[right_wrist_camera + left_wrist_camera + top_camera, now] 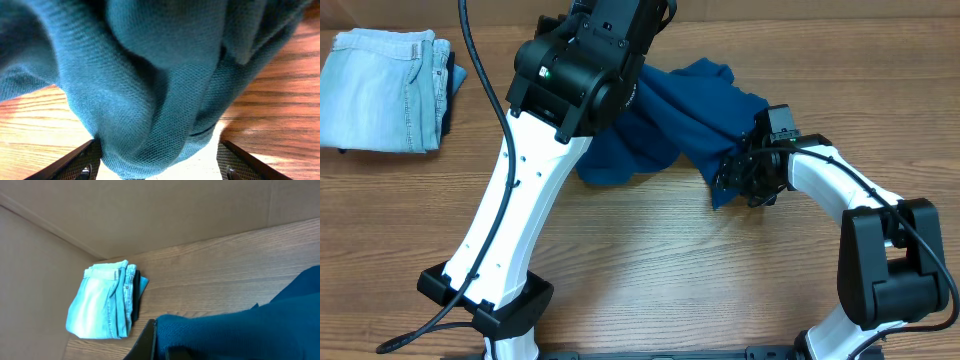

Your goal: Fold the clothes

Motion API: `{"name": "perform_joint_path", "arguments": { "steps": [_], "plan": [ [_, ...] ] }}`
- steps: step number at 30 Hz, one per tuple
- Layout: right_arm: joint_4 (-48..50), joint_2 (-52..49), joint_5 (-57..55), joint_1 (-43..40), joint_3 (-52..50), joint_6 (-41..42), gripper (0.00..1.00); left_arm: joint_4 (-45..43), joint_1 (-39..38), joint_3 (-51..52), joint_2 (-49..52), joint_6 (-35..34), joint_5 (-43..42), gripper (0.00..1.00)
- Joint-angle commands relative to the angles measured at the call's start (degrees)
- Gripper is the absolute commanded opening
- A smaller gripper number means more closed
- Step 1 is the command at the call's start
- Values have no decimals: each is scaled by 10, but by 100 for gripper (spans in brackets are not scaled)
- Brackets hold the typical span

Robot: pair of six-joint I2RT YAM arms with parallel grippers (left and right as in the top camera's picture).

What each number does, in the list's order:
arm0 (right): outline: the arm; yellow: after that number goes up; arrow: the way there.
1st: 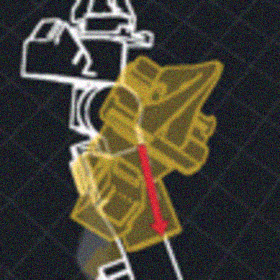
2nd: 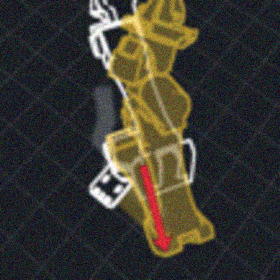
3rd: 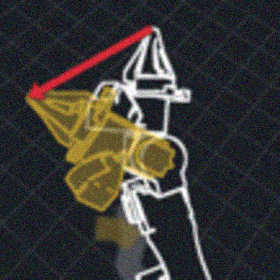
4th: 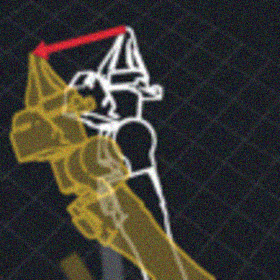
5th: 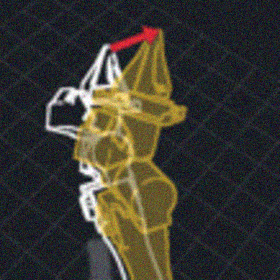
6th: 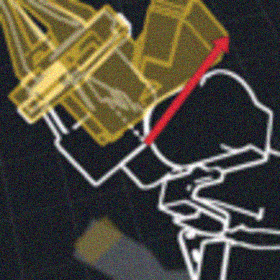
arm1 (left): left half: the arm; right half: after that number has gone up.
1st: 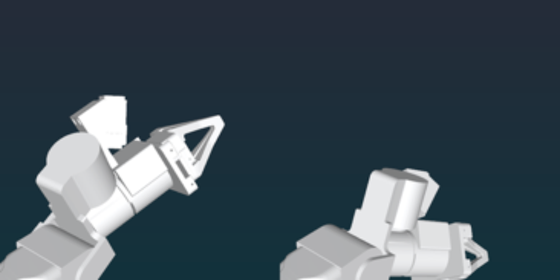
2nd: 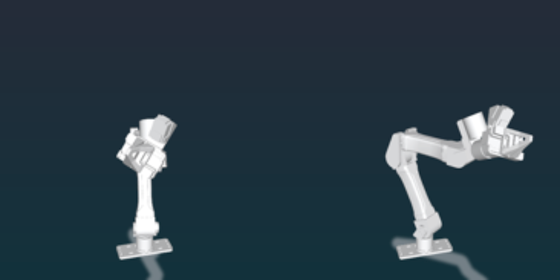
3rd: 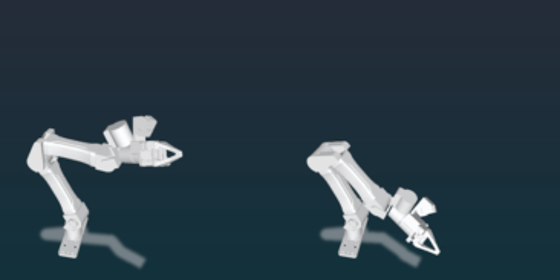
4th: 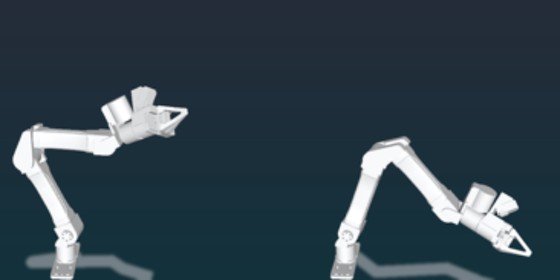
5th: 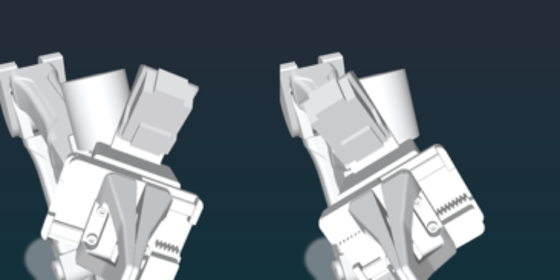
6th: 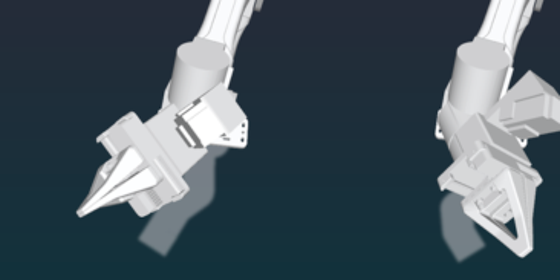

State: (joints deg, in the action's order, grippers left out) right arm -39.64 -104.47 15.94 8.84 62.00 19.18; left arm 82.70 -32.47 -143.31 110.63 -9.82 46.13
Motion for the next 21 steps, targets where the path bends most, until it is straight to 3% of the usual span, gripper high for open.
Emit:
{"name": "perform_joint_path", "arguments": {
  "steps": [1,15,21],
  "plan": [
    [-1,44,-65,25,0,-29,78,-7,6,-16,-17,9,23,5],
    [13,63,-205,138,-1,-42,82,-9,6,-16,-17,9,18,5],
    [31,28,-219,139,-2,-42,77,-9,6,-16,-17,9,18,5]
  ]
}}
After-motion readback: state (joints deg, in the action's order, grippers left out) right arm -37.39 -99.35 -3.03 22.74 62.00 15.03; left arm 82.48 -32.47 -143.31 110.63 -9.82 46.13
